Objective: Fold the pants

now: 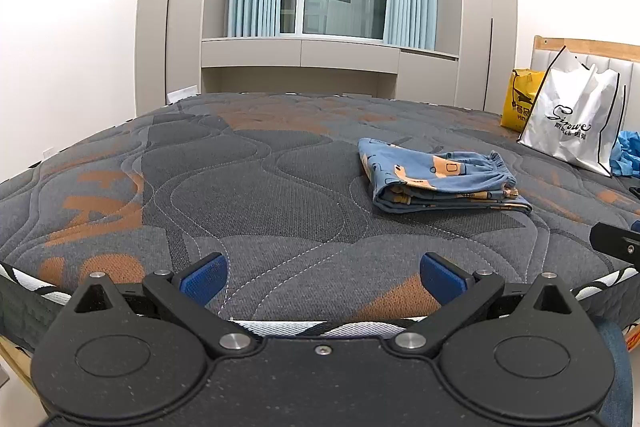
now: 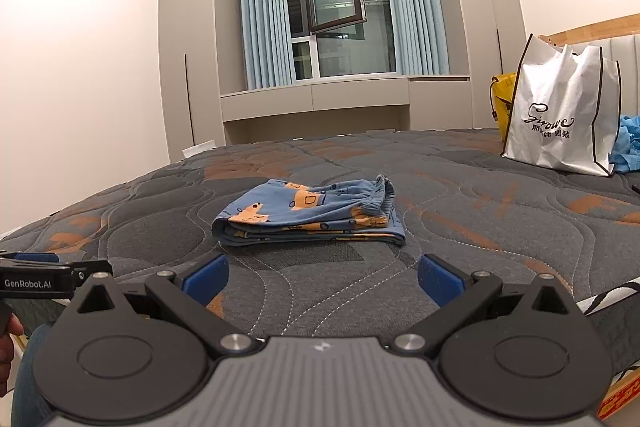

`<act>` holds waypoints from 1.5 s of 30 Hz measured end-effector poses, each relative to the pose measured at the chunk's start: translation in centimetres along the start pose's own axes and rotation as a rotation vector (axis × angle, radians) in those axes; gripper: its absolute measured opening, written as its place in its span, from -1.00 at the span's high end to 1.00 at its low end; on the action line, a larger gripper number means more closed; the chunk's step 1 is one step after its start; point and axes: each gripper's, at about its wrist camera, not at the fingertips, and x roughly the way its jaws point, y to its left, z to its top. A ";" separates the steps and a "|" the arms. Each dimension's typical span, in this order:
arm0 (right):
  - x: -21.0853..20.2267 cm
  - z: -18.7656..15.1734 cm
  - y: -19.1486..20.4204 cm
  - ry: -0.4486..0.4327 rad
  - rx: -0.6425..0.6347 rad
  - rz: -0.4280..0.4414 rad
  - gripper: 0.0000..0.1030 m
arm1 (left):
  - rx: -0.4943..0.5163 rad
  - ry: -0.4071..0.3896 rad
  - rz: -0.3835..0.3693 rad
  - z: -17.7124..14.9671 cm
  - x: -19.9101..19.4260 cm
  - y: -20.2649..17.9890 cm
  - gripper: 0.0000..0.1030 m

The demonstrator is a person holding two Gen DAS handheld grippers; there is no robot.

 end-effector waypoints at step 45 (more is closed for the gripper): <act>3.0 -0.5 -0.7 0.054 0.032 0.031 -1.00 | 0.037 0.063 0.042 -0.2 2.8 -1.5 -0.99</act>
